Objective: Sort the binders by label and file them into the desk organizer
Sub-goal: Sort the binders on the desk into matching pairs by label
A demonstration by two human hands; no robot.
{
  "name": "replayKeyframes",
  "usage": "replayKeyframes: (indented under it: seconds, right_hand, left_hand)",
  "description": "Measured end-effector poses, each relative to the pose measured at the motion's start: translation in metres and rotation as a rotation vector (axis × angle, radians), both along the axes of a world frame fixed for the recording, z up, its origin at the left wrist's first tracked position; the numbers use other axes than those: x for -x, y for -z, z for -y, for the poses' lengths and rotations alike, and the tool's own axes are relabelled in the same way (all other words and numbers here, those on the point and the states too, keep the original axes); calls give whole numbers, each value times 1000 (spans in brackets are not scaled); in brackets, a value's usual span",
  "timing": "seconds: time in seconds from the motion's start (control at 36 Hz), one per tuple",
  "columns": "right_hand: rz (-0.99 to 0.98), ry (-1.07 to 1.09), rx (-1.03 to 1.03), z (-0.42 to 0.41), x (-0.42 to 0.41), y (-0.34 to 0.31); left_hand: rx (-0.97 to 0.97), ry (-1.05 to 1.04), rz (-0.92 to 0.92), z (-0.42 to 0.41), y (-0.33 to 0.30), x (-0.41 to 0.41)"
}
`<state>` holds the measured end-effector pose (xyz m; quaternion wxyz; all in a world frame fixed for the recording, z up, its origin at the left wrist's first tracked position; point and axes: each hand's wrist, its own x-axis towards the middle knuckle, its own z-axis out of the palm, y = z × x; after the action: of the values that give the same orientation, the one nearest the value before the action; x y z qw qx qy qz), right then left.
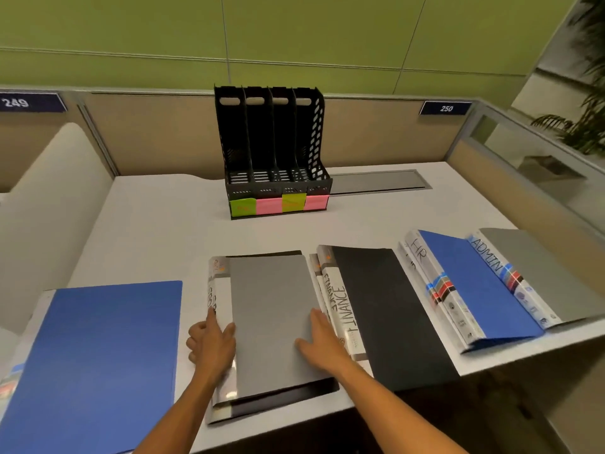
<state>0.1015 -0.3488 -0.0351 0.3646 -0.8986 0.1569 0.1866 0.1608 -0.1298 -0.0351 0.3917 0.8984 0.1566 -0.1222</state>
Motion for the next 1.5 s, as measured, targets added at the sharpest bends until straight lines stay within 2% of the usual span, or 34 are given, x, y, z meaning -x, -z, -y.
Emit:
replayKeyframes:
  seconds: [0.22,0.56,0.75,1.0,1.19,1.5]
  right_hand:
    - [58,156,-115,-5,18,-9]
    - [72,96,-160,-1,33,-10]
    - [200,118,-249,22,42,-22]
    - [407,207,-388,89,65,-49]
    - [528,349,-395,163,91,-58]
    - [588,580,-428,259,138,-62]
  left_hand:
    - [14,103,-23,-8,5,-1]
    - [-22,56,76,7,-14,29]
    - [-28,107,162,51,-30,47]
    - [-5,219,190,128,-42,74]
    - [18,335,220,198,-57,97]
    - [86,492,215,294,-59,132]
